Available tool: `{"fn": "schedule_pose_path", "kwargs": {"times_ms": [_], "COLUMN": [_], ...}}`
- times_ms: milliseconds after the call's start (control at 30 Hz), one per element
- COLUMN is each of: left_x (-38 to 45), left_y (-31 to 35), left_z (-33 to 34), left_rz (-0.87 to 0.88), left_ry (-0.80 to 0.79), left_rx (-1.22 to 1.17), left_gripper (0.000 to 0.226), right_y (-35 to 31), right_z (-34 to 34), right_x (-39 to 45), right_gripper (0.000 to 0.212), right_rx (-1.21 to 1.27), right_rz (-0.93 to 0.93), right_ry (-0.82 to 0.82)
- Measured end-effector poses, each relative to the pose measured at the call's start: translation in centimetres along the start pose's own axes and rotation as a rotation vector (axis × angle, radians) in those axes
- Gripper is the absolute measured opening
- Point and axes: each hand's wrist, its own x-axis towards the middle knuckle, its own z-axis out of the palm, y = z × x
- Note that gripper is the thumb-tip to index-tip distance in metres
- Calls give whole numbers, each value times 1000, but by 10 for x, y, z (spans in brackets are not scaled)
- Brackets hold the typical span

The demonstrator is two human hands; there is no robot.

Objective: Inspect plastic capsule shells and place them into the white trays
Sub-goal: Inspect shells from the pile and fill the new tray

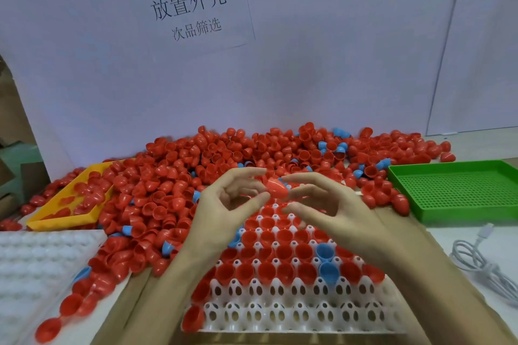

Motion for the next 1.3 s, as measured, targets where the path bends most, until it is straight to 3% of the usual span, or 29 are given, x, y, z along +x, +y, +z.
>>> {"fn": "schedule_pose_path", "kwargs": {"times_ms": [100,433,633,800,933,1033,1133,1300], "left_x": [-9,-20,-21,-29,-18,13,47,82], "left_y": [-3,-11,-10,-7,-17,-40,-62,-78], "left_z": [16,12,13,0,-30,-88,-154,-199], "left_rz": [93,111,235,78,12,-51,-123,-225], "left_ry": [-81,12,-86,-150,5,263,441,372], "left_rx": [69,27,236,196,182,338,693,1214], "left_gripper": [42,39,40,36,34,26,30,59], "right_y": [0,-3,-1,0,-2,-3,-4,-4], "right_z": [12,12,11,17,18,15,14,18], "right_x": [-2,-3,-2,-1,2,3,3,4], "right_gripper": [36,26,31,35,44,49,42,40], "right_rx": [6,180,133,128,183,186,164,138], "right_rz": [-41,53,171,200,211,225,233,258], "right_ry": [27,-76,-84,-163,-125,-50,-23,-26]}}
